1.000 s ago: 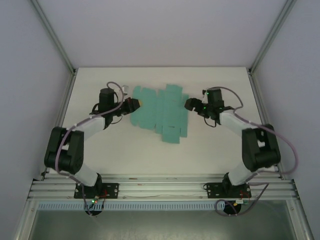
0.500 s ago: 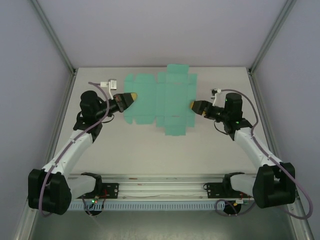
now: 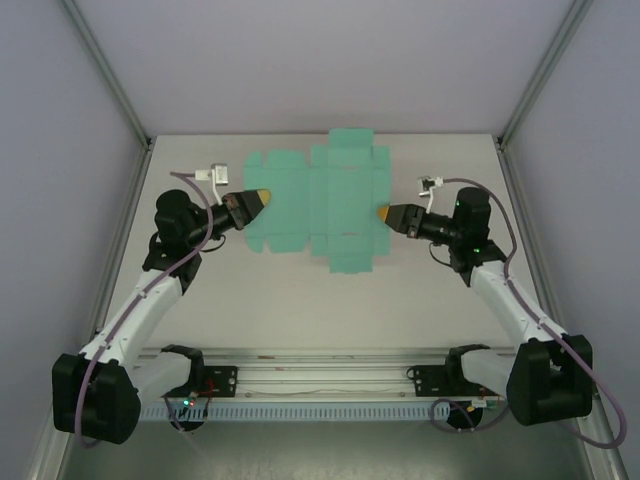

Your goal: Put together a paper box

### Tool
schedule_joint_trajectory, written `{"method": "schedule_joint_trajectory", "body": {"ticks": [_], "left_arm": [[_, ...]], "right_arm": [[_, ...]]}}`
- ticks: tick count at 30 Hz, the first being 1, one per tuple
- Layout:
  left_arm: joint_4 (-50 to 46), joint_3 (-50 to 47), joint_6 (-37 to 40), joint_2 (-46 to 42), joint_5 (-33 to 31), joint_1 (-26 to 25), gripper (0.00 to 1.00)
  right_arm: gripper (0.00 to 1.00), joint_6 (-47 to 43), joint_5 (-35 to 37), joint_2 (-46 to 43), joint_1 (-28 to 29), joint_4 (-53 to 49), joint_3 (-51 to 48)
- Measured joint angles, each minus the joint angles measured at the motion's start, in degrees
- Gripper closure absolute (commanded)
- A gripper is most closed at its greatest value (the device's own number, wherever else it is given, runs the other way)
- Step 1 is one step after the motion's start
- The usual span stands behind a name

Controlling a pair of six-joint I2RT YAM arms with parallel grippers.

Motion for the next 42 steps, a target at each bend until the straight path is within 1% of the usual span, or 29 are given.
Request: {"method": "schedule_joint_trajectory", "body": {"ticks": [2,3,5,6,7,11,12,13,14,15,16,18,20,22,24,26,29,31,34,36,38,42], "left_arm": [[0.37,-0.37,-0.37,0.00,0.00,0.00,1.00],[0.70,-0.57,-0.52,0.00,0.00,0.00,1.00],[0.81,-0.63,-0.59,0.00,-0.04,0.00,1.00],[0.85,-0.63,-0.59,0.00,-0.15,0.00,1.00],[0.90,-0.63,-0.59,-0.07,-0.22,0.00,1.00],[0.74,-0.63,-0.48,-0.11,-0.96,0.00,1.00],[0.48,-0.63,-0.33,-0.22,-1.38,0.00,1.00],[0.13,-0.72,-0.15,-0.44,-1.70,-0.04,0.86],[-0.46,-0.74,0.09,-0.74,-2.01,-0.04,0.48],[-1.46,-0.74,0.68,-1.09,-2.89,-0.09,0.06],[-3.06,-0.70,1.55,-1.53,-4.42,-0.07,0.00],[-7.87,-0.50,3.54,-2.40,-8.98,-0.04,0.00],[-13.55,-0.35,5.84,-3.19,-15.21,-0.04,0.00],[-19.28,-0.20,7.58,-3.72,-21.73,-0.04,0.00],[-23.58,-0.17,9.11,-3.82,-26.93,-0.02,0.00],[-26.77,-0.17,10.23,-3.82,-29.70,0.00,0.00],[-28.00,-0.15,11.32,-3.32,-29.79,0.00,0.00],[-27.93,0.26,12.02,-1.97,-28.22,0.00,0.00],[-27.47,1.68,12.37,1.31,-25.42,-0.04,0.00],[-27.12,3.23,12.59,4.22,-23.65,-0.04,0.00],[-26.62,4.72,12.61,6.95,-22.05,-0.07,0.00],[-25.20,8.63,12.35,12.98,-18.36,-0.63,0.00]], "right_arm": [[0.68,-0.20,-0.76,0.00,0.00,0.31,-0.42],[0.72,-0.48,-1.14,0.00,0.00,0.61,-0.66],[0.74,-0.57,-1.29,0.00,0.00,0.61,-0.90],[0.78,-0.74,-1.44,0.07,0.00,0.63,-0.92],[0.79,-0.92,-1.53,0.09,0.00,0.63,-0.92],[1.00,-1.62,-1.57,0.11,0.00,0.63,-0.92],[1.00,-1.75,-1.57,0.11,0.00,0.55,-0.92],[1.00,-2.36,-1.36,0.09,0.00,0.39,-0.92],[1.00,-2.62,-1.01,0.09,0.02,0.02,-0.87],[1.00,-3.26,-0.90,0.09,0.07,-0.98,-0.70],[1.00,-4.44,-0.46,0.09,0.15,-2.56,-0.42],[1.00,-7.56,0.61,0.28,0.35,-6.47,0.44],[1.00,-11.87,2.40,1.46,0.81,-11.43,1.95],[1.00,-16.48,5.22,3.74,1.75,-16.61,3.87],[1.00,-21.18,8.50,6.86,2.97,-21.42,5.90],[1.00,-26.03,12.17,10.93,4.72,-26.18,8.39],[1.00,-33.35,18.16,17.44,7.85,-32.76,13.44],[1.00,-38.69,22.86,22.18,10.40,-37.16,18.34],[1.00,-46.34,29.73,28.50,13.44,-41.07,25.59],[1.00,-50.95,35.15,31.63,15.28,-41.64,29.14],[1.00,-55.89,40.65,33.48,17.20,-41.00,30.67],[1.00,-66.45,50.14,34.67,22.27,-36.09,29.29]]}}
